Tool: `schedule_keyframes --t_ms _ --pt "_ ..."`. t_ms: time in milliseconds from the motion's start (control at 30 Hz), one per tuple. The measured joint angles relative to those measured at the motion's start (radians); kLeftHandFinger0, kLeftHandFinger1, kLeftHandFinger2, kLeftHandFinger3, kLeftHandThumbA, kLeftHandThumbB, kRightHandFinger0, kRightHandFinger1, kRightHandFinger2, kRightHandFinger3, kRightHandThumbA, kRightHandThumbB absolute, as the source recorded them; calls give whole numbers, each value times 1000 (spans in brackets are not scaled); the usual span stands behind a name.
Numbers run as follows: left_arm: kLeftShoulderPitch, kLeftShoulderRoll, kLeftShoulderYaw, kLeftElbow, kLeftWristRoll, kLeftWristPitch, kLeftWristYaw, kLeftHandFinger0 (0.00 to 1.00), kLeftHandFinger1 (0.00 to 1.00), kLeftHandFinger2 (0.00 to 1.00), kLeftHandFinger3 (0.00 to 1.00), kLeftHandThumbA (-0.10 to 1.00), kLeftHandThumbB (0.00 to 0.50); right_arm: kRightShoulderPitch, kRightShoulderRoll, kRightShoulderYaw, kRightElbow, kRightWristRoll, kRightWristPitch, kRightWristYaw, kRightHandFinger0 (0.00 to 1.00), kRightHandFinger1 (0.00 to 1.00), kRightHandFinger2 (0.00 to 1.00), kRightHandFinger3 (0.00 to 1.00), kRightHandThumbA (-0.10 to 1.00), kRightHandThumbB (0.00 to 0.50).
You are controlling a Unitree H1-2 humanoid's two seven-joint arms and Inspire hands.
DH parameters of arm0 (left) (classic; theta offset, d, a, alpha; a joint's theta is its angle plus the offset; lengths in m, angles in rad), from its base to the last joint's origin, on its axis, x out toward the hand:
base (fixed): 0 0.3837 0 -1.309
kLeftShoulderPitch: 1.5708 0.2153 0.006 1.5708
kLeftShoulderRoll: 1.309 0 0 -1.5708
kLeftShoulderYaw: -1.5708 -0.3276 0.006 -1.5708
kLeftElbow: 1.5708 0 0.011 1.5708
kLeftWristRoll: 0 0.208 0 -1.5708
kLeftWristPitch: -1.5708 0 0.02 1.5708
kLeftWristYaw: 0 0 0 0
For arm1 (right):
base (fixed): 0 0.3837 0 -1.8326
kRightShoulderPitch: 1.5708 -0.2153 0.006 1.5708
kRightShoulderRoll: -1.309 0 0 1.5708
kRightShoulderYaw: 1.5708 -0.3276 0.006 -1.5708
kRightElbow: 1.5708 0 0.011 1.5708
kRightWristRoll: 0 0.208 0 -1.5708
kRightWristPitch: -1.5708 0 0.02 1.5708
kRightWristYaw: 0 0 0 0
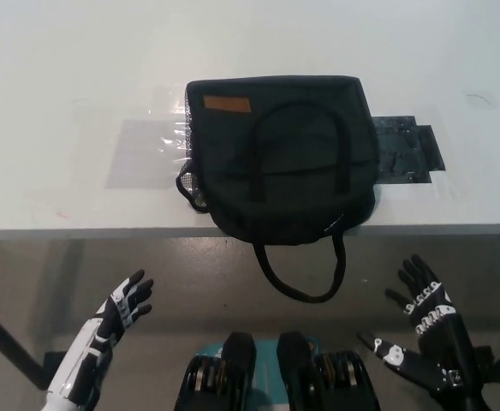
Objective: A soft travel bag is kept infront of the robot in the middle of the desk and the robot uses both its hands to press it to reduce its size
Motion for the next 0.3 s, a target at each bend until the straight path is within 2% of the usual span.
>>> schedule_keyframes --t_ms 33,67,100,133,167,200,300 --pt "-1 0 1 0 0 2 0 1000 1000 1000 1000 1000 156 -1 0 -1 0 -5 -1 0 231 1000 1000 1000 1000 198" --pt "-4 0 2 -2 -1 5 -2 1000 1000 1000 1000 1000 140 -3 0 -2 0 -16 -2 0 551 1000 1000 1000 1000 174" --pt "-7 0 3 -2 -1 8 -3 1000 1000 1000 1000 1000 142 -5 0 -3 0 -21 -3 0 638 1000 1000 1000 1000 176" --pt "-10 0 3 -3 -1 11 -4 1000 1000 1000 1000 1000 136 -7 1 -4 0 -23 -3 0 909 1000 1000 1000 1000 177" --pt "-12 0 4 -3 -2 13 -5 1000 1000 1000 1000 1000 135 -9 2 -6 0 -23 -4 1 946 1000 1000 1000 1000 179" --pt "-14 0 5 -3 -2 16 -5 1000 1000 1000 1000 1000 150 -9 3 -7 0 -23 -5 1 1000 1000 1000 1000 1000 200" --pt "-16 -1 6 -4 -2 23 -6 1000 1000 1000 1000 1000 162 -10 5 -11 0 -27 -10 1 1000 1000 1000 1000 1000 236"
